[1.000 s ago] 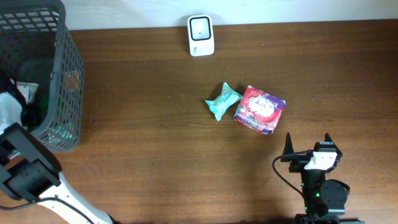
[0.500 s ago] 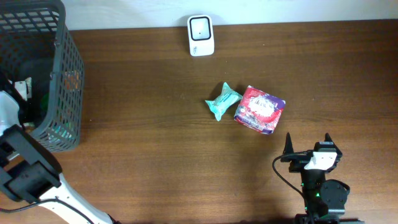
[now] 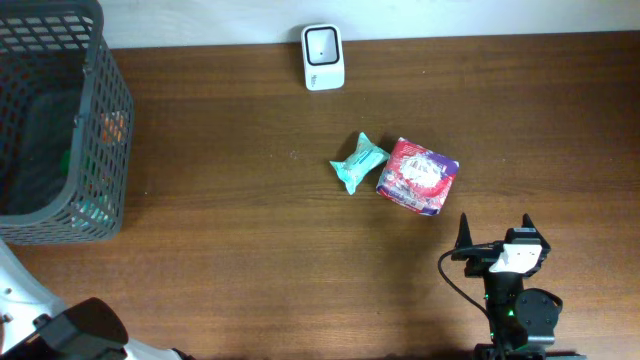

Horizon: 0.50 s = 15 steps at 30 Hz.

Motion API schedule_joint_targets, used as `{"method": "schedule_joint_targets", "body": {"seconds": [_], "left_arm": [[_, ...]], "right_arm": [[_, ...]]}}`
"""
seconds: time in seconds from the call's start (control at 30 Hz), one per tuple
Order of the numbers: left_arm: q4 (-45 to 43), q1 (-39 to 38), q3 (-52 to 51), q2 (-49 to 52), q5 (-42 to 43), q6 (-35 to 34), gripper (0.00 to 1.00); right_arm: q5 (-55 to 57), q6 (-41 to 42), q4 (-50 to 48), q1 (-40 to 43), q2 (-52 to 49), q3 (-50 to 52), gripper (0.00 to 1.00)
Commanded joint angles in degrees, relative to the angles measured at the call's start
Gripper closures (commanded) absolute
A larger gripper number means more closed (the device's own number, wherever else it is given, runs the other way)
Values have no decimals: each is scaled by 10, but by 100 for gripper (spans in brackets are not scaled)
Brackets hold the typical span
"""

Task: Scan the item barcode
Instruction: 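Grasp white cream tube in basket with left gripper and lift, then lay cream tube on table left of mint wipes pack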

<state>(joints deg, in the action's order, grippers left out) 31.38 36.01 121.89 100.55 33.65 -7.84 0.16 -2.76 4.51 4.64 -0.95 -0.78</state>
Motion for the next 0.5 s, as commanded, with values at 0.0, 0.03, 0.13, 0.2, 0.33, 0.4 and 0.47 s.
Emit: {"method": "schedule_joint_targets", "body": {"seconds": [0.0, 0.03, 0.13, 0.2, 0.33, 0.4, 0.47], "left_arm": [[-10, -32, 5, -20, 256, -166, 100], [17, -49, 5, -20, 272, -166, 100], [145, -126, 5, -18, 207, -165, 100], [268, -224, 4, -12, 52, -165, 100], [349, -375, -1, 18, -153, -165, 100], [373, -449, -1, 52, -217, -165, 100], [405, -508, -1, 92, -269, -166, 100]], "right_arm": [[5, 5, 2, 3, 3, 5, 1], [5, 5, 2, 3, 3, 5, 1], [5, 5, 2, 3, 3, 5, 2], [5, 5, 2, 3, 3, 5, 1], [5, 5, 2, 3, 3, 5, 1], [5, 5, 2, 3, 3, 5, 1], [5, 5, 2, 3, 3, 5, 1]]}}
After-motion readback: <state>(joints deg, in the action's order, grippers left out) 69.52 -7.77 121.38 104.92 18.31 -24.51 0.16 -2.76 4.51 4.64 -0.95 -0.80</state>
